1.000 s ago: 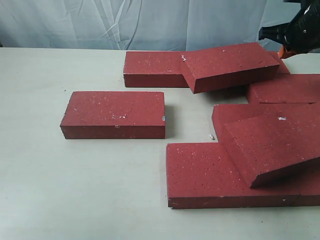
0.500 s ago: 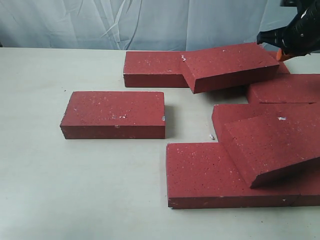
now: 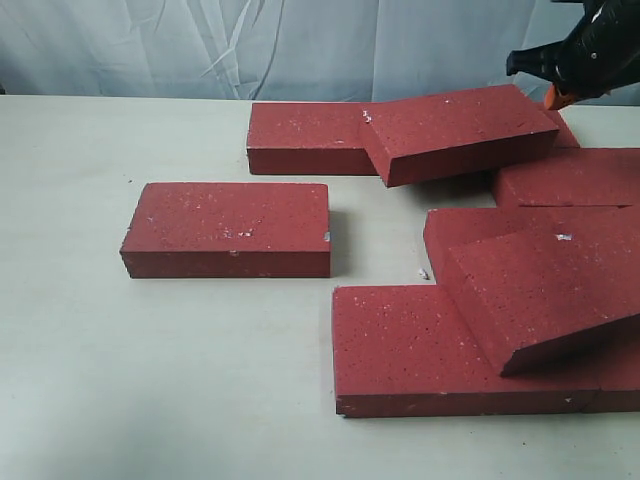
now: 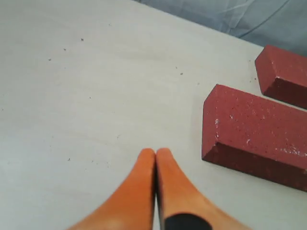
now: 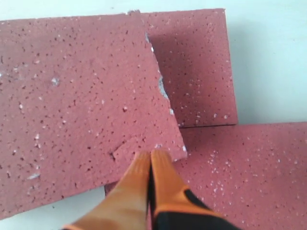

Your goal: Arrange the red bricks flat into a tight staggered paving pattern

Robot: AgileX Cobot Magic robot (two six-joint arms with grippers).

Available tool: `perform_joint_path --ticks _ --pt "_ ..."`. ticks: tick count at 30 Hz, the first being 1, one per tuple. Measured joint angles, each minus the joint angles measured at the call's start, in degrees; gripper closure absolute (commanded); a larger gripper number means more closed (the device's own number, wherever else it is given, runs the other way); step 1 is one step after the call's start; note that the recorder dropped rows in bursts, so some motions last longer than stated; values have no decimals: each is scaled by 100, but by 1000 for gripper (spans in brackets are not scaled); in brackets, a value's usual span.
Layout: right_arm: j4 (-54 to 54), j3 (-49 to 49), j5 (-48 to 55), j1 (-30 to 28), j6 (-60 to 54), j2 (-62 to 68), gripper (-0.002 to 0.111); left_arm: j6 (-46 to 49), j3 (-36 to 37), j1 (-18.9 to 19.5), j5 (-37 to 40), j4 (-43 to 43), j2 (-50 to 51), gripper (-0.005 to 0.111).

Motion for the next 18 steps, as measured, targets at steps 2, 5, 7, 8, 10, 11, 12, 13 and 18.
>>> perform_joint_path --ticks 2,5,7,8,10,11,12,13,18 --pt "0 -179 75 0 -23 88 109 101 -173 0 179 -17 242 107" --pt "11 -440 184 -14 -34 264 109 390 -428 0 433 -28 509 107" --pt "174 -640 256 -69 -63 397 109 640 -576 0 544 -28 634 107" --pt "259 -722 273 -108 -72 450 109 720 -618 0 564 -28 665 107" --pt "527 -1021 330 -306 -77 657 109 827 -673 0 579 -28 702 107" --pt "573 -1096 341 -371 -77 724 109 849 -678 0 553 -28 702 107" --pt "601 -1153 341 -428 -77 788 109 850 -678 0 541 -28 702 107" --pt "601 -1186 341 -464 -77 840 109 860 -678 0 543 -28 702 107" --pt "598 -1245 196 -567 -128 1106 109 872 -678 0 437 -28 702 107"
